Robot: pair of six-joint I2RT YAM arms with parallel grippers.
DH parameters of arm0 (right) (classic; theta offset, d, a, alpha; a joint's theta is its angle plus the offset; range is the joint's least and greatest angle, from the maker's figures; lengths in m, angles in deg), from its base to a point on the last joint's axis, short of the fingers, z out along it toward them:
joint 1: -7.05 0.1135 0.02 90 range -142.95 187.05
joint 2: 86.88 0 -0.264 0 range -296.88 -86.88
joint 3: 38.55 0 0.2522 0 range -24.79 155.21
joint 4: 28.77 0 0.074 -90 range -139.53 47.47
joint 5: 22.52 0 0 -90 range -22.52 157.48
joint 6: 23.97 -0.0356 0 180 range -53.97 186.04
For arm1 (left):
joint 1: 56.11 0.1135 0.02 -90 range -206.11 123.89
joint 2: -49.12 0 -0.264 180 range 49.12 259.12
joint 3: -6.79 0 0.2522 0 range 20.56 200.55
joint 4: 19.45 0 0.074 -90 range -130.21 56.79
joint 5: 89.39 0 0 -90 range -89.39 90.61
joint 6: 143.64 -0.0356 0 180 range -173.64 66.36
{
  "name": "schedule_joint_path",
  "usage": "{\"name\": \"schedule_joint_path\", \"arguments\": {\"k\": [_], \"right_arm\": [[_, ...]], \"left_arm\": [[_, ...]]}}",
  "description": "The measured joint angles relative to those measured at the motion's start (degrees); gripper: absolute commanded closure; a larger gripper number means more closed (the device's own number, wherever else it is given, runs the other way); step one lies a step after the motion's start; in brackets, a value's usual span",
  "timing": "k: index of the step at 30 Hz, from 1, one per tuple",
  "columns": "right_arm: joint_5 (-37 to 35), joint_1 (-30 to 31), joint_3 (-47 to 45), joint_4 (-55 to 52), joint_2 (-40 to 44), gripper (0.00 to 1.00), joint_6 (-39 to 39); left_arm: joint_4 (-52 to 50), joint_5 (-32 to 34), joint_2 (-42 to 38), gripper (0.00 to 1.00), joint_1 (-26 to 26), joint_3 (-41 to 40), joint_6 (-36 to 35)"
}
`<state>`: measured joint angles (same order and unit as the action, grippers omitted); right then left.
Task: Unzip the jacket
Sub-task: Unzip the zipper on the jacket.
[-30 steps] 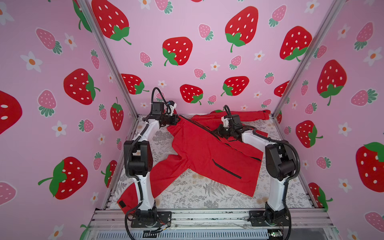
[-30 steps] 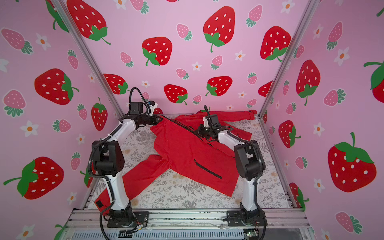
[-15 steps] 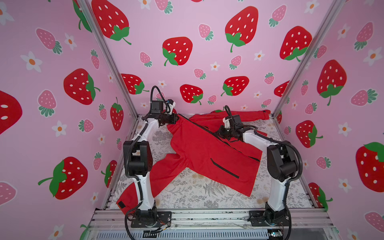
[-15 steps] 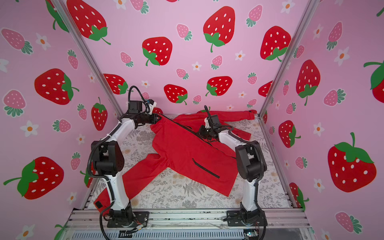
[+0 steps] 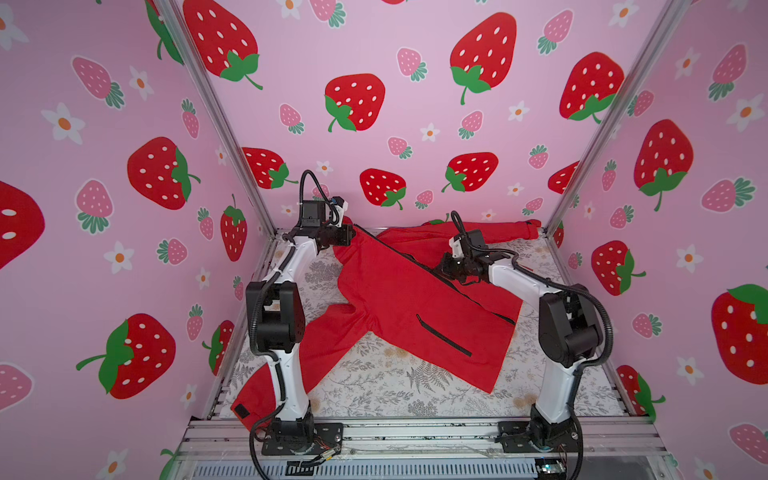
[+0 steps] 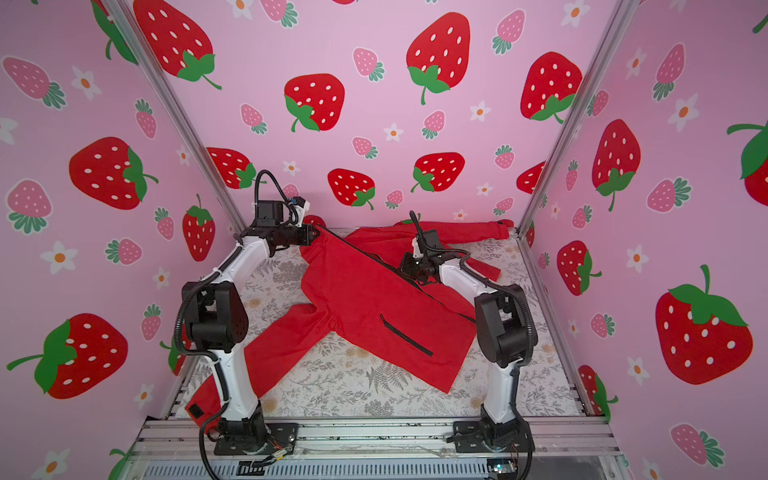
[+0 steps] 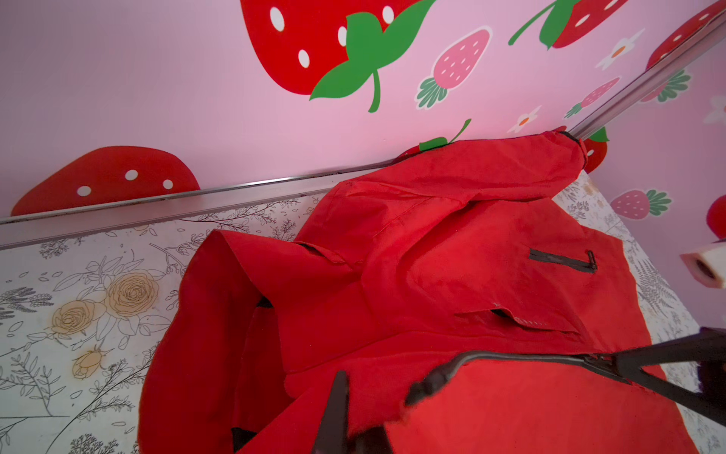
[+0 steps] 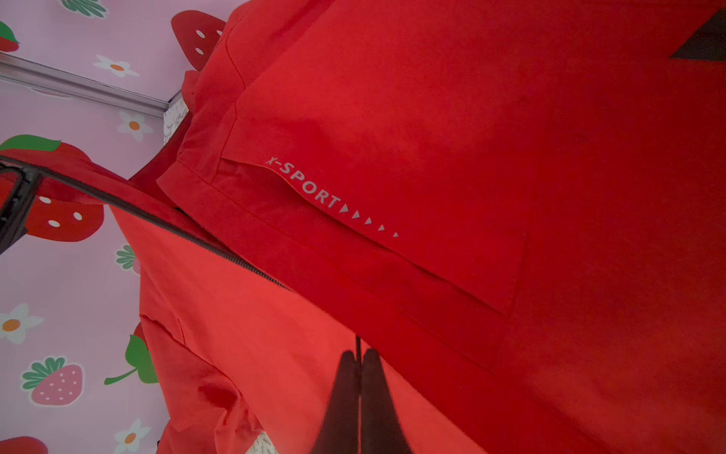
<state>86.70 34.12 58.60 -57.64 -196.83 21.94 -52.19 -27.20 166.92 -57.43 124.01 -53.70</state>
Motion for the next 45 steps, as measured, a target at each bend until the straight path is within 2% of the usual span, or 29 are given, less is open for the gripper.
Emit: {"name": "schedule_joint_path", "arguments": {"k": [8,14,31,45], "right_arm": [[-2.1,-0.1,0.0,-3.7,1.0,1.0,0.7],[-3.4,-0.2,0.0,-6.4,1.0,1.0,1.1],[-7.2,-0.2,0.1,-11.4,3.0,1.0,2.5],[-9.3,-0.5,0.1,-13.9,4.6,1.0,4.6]], "left_arm": [[1.3,3.0,0.0,1.0,0.0,-0.1,1.1],[6.1,7.9,-0.6,1.0,0.0,-4.2,2.4],[7.2,11.6,-0.6,1.0,0.0,-4.5,5.8],[7.3,17.1,-0.6,1.0,0.0,-4.5,8.6]]}}
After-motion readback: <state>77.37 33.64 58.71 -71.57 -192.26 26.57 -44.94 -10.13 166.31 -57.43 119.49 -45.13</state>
